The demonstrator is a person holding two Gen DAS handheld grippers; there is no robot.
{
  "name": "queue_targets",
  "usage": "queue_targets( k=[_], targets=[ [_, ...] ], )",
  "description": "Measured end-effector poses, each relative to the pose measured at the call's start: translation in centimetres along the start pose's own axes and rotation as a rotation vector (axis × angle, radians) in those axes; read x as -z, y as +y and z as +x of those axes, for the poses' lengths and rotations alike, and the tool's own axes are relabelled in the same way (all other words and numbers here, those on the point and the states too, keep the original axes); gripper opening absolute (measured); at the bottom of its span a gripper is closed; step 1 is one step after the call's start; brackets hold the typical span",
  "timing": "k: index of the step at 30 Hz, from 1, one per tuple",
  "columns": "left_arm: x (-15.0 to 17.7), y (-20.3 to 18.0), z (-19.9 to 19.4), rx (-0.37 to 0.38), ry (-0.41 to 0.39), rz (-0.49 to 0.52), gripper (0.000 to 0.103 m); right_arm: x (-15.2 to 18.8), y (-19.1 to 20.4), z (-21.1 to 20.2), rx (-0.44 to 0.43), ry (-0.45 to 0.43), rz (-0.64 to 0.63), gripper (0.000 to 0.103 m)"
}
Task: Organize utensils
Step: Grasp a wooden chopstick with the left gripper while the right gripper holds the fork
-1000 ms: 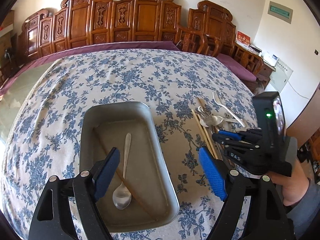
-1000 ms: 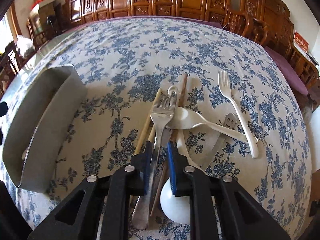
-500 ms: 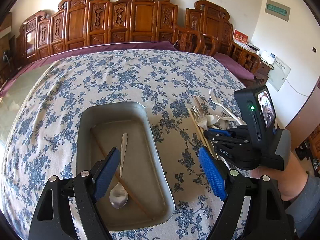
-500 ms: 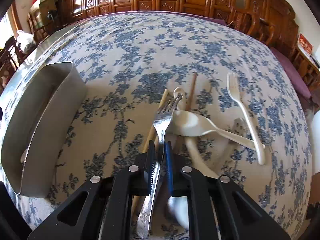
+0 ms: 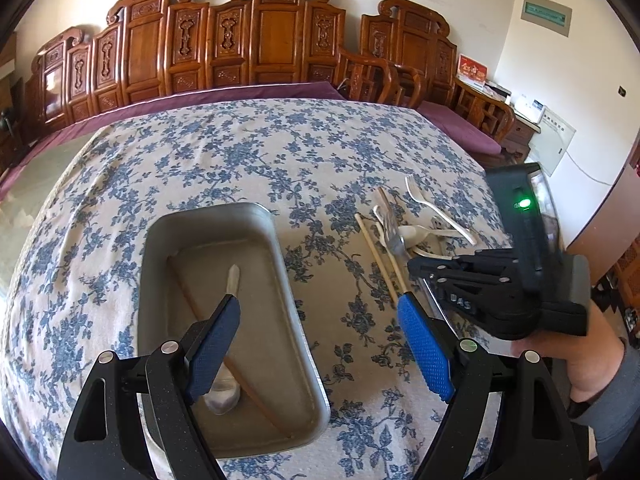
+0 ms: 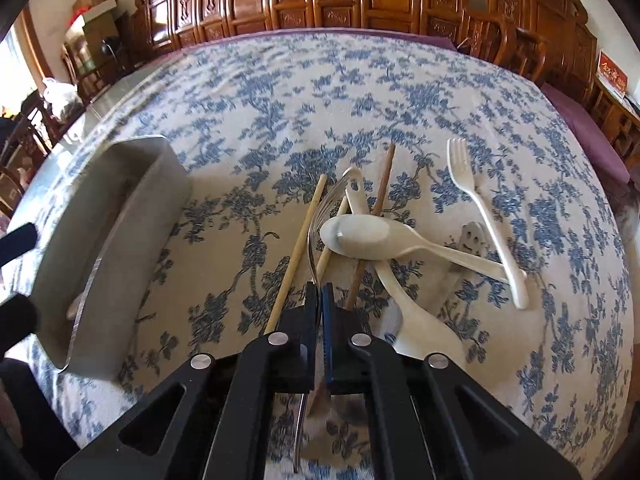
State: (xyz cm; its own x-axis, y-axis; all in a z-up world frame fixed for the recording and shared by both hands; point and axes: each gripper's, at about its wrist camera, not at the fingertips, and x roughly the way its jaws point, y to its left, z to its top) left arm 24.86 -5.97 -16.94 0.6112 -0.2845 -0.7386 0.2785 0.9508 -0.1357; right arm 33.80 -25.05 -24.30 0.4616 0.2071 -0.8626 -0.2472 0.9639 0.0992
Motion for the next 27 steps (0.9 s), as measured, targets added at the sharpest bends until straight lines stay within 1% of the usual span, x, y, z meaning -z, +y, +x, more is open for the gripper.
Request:
queue_targets(
  k=[6,10,14,15,19,20,21,23,25,27],
  targets=[
    [0.6,-1.9,0.5,0.018,0.005,0.041,0.077,1.2,-1.4,-3.8,-0.032,-0.074,0.034,0.003],
    [1.0,-3.2,1.1,0.033,0.008,0.054,0.077,2.2,-2.7,-5.6,-0.049,-0.120,0.071,0.003],
    [1.6,-4.1,2.0,0.041,0.021,0.061,0.070,3.4,-4.1,-6.4,-0.076,-0.156,0.128,0.003],
    [1.7,-4.4,2.2,0.042,0.024,0.065,0.067,3.6,-4.3,-6.4,-0.082,-0.161,0.136,0.003],
    [2.1,-5.0,3.2,0.045,0.041,0.069,0.061,4.4,-4.9,-6.4,-0.083,-0.173,0.140,0.003],
    [2.1,-5.1,3.6,0.052,0.049,0.065,0.058,4.5,-4.9,-6.4,-0.079,-0.174,0.137,0.003],
    [2.2,-5.2,3.9,0.060,0.059,0.063,0.051,4.7,-5.0,-6.4,-0.078,-0.175,0.134,0.003],
    [2.6,-5.6,4.6,0.077,0.083,0.068,0.044,4.9,-5.3,-6.3,-0.094,-0.179,0.143,0.003],
    [2.9,-6.1,5.2,0.075,0.096,0.081,0.040,5.2,-5.6,-6.4,-0.103,-0.186,0.148,0.003],
    [3.3,-6.6,5.8,0.077,0.108,0.090,0.035,5.5,-5.9,-6.2,-0.115,-0.182,0.161,0.003]
  ],
)
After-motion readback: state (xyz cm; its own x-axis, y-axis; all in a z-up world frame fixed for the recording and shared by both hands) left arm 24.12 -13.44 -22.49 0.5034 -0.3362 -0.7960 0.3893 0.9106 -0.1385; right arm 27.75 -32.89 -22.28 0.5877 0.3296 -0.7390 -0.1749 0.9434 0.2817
